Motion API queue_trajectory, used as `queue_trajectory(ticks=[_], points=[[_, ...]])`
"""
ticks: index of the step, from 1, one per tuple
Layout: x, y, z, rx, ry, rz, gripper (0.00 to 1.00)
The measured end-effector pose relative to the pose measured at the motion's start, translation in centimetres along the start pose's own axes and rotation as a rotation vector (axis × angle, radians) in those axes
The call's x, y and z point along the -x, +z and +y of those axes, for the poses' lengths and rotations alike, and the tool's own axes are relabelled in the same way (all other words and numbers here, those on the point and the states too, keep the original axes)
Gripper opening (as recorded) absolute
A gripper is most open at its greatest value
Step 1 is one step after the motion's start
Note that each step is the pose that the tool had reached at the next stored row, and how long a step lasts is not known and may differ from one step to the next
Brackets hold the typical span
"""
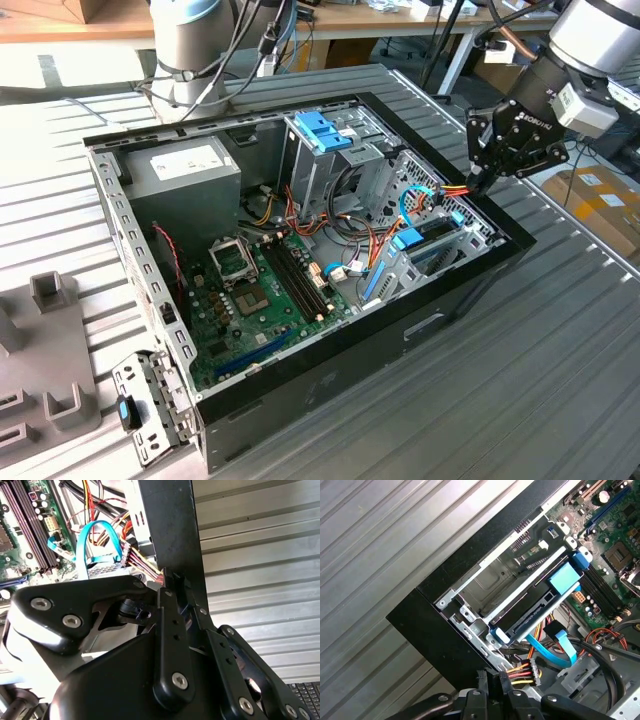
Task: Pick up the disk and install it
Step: 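Insert the first disk wire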
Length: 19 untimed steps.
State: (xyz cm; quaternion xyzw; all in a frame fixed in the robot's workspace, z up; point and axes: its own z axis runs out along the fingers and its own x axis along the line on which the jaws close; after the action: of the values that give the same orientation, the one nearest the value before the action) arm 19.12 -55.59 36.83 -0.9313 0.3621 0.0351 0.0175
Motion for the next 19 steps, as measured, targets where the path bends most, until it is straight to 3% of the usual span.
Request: queue_trajectory(ticks=[4,19], points=[[0.04,-0.28,0.01,-0.0002,0.0,-0.0001,0.21],[0.13,-0.3,0.14,-0.0011,0.0,-0.0009,0.2]])
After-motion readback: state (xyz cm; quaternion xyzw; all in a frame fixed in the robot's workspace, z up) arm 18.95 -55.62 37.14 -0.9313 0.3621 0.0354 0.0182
